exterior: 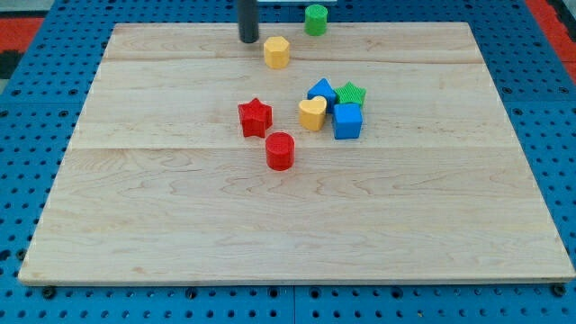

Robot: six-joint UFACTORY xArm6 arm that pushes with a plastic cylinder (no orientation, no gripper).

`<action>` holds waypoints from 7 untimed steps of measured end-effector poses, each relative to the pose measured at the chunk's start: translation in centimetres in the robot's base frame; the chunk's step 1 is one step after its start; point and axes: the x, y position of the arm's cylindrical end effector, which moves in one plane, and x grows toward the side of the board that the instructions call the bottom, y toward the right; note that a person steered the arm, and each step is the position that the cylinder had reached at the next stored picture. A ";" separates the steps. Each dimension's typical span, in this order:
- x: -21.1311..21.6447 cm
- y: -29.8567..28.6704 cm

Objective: Place the yellow hexagon towards the top right corner

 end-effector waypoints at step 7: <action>1.8 14.4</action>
